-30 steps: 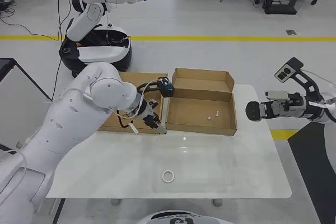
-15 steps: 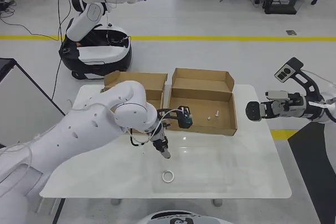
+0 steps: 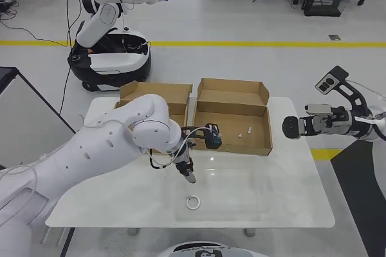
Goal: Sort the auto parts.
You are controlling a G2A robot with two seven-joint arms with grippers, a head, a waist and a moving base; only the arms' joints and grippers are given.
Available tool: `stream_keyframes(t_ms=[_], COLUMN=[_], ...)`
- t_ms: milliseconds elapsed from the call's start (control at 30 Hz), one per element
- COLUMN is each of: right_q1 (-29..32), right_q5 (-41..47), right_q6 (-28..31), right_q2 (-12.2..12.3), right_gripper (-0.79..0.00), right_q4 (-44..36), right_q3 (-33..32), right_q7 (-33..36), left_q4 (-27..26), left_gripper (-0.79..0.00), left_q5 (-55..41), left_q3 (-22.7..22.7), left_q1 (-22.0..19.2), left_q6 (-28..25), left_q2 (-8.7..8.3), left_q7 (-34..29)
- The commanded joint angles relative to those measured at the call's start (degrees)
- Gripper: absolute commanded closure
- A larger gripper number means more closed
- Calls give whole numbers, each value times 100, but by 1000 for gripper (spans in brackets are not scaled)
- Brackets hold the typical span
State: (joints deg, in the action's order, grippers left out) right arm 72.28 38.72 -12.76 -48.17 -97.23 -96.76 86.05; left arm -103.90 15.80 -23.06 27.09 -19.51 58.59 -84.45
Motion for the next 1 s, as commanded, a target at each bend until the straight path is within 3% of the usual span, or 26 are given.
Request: stream_keyframes(t_ms=[0, 133, 333, 667, 967], right_q1=[0, 0, 0, 0, 0], right_q5=[0, 0, 0, 0, 0], right_q6=[0, 0, 0, 0, 0], right_q2=[0, 0, 0, 0, 0], right_gripper=[-785, -785, -785, -785, -785], right_q4=[0, 0, 0, 0, 0], right_q3=[0, 0, 0, 0, 0], right_q7=[0, 0, 0, 0, 0], left_q4=[-168, -428, -377, 48, 88], left_gripper=[-785, -785, -785, -785, -785], left_q5=[135, 433, 532, 961, 1377], left_q3=[118, 581, 1295, 1332, 1332], left_q1=[-34, -247, -611, -243, 155], left_q6=[91, 357, 658, 322, 320], left_q2=[33, 210, 574, 1114, 1295], left_q7=[-123, -355, -355, -355, -355])
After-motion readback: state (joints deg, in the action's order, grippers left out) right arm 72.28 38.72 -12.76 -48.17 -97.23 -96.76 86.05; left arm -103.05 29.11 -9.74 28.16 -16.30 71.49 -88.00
